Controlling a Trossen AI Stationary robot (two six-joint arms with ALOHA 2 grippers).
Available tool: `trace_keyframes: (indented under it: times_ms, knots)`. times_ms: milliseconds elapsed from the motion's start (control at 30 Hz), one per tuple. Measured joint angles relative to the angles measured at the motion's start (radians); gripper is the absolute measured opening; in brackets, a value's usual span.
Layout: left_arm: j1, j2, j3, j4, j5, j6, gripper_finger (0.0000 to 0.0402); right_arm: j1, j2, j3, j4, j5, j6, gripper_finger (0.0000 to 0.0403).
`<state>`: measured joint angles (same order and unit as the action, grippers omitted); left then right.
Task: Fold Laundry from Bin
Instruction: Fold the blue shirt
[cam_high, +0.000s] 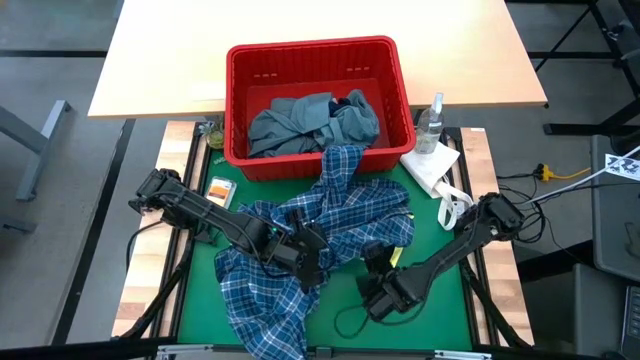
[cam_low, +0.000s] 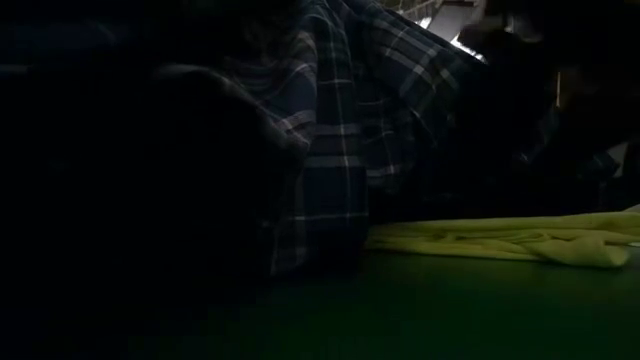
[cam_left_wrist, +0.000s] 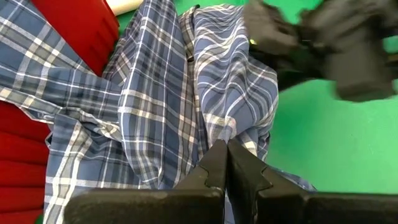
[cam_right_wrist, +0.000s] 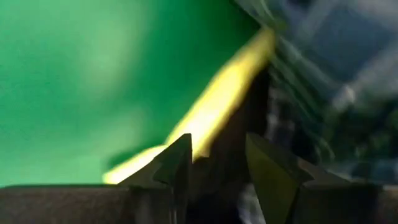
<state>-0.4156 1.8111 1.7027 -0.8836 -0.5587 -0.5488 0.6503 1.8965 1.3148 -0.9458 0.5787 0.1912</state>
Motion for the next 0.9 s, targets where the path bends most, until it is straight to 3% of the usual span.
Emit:
trace_keyframes:
  times_ms: [133,900]
  knots:
    - [0.000,0.000,0.000,0.001,0.000,0.000,0.0000,-0.047,-0.001,-0.050,0.011,0.065,0.040,0.0150]
    - [0.000,0.000,-0.001,0.002,0.001,-0.001,0.0000,-0.144,-0.001,-0.060,0.055,0.071,-0.024,0.0149]
